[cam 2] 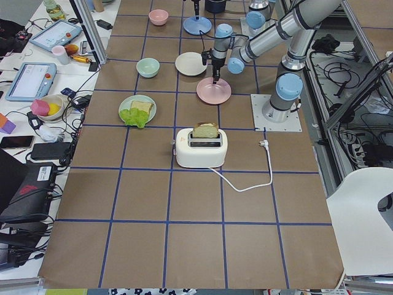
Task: Stack three plates with pink and blue
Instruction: 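Grasp the pink plate rim with the left gripper and lift it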
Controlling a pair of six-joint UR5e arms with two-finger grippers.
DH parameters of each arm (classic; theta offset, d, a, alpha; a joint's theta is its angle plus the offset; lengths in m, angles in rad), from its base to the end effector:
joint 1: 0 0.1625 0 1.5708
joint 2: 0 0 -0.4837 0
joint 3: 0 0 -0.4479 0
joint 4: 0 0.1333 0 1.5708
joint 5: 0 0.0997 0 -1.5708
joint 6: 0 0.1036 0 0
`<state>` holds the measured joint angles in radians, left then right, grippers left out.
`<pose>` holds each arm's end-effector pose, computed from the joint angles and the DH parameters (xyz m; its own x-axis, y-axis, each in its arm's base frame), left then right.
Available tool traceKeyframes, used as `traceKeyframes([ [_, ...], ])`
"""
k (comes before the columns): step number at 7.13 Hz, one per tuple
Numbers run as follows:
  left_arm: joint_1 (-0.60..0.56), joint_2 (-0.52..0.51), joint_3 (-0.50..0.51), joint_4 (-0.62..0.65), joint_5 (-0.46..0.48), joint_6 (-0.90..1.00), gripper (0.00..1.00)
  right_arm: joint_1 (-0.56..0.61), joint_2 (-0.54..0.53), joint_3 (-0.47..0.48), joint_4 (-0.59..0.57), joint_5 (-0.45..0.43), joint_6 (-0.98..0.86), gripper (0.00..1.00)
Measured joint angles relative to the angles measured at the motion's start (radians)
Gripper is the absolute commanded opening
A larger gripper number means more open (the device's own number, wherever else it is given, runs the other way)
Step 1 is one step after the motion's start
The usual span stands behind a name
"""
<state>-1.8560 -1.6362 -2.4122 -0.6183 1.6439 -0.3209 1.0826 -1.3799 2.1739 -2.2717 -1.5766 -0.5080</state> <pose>-0.2366 -0.3599 0.1938 -0.9977 -0.0391 -0.0548 -0.0355 0.9972 -0.0664 -0.1152 -0.4998 0.2056 -0.9990 -0.0184 -0.0402 -0.0217 0.9962 0.0840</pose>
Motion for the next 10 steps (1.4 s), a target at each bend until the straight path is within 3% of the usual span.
traceKeyframes([
  [4, 0.001, 0.015, 0.012, 0.006, 0.004, 0.001, 0.0, -0.01, -0.002, 0.009, 0.0, 0.032, 0.0, 0.0],
  [6, 0.001, 0.019, 0.076, -0.027, 0.006, -0.001, 0.0, -0.01, -0.005, 0.009, 0.0, 0.032, 0.0, 0.0],
  [10, -0.064, -0.019, 0.4, -0.33, -0.003, -0.068, 0.0, -0.01, -0.041, 0.006, 0.01, 0.027, 0.006, 0.0],
])
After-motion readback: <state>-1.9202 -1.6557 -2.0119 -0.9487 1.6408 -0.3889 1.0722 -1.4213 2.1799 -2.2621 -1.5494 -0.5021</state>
